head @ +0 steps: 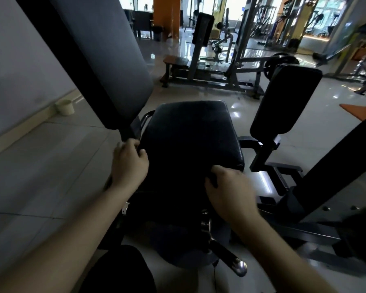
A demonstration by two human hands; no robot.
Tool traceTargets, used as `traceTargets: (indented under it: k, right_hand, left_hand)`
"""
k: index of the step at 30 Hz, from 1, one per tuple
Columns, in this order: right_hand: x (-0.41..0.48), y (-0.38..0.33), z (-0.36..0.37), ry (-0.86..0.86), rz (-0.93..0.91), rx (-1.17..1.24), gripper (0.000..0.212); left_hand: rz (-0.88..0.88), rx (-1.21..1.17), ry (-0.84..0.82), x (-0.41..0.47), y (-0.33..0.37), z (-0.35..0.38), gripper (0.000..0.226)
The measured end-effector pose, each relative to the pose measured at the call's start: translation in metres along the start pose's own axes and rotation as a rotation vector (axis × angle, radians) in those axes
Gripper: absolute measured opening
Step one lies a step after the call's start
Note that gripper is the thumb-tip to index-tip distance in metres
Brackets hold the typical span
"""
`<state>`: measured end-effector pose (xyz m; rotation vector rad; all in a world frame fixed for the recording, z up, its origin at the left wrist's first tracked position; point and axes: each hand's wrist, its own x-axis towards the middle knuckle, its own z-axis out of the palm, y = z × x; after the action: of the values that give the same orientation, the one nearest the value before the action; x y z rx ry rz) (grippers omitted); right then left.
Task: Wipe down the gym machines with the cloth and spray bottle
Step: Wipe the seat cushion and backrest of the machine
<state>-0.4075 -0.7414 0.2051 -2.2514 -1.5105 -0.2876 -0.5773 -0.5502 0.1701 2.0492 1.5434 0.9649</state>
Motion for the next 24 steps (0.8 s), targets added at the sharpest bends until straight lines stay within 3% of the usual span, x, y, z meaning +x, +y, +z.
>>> traceTargets:
  k: [4, 7, 14, 20, 24]
  right_hand:
    - [0.012, -0.041, 0.029, 0.01, -0.219, 0.094, 0.012]
    - [0.009, -0.011, 0.026, 0.087, -0.179, 0.064, 0.019]
    - [-0.003, 0.031, 0.017, 0.309, 0.21, 0.289, 0.021]
    - [-0.005, -0.002, 0.03, 0.232, 0.013, 0.315, 0.012]
    - [-0.011, 0.029, 0.02, 0.315, 0.266, 0.522, 0.007]
  left_hand:
    - [0.373, 0.035, -0.055, 0.002, 0.043, 0.022, 0.023]
    - [0.505, 0.119, -0.113, 0.007, 0.058, 0.039, 0.035]
    - [0.494, 0.157, -0.15, 0.008, 0.058, 0.044, 0.048]
    - [0.498, 0.17, -0.138, 0.005, 0.059, 0.043, 0.044]
    - [0.493, 0.162, -0.14, 0.005, 0.058, 0.043, 0.045]
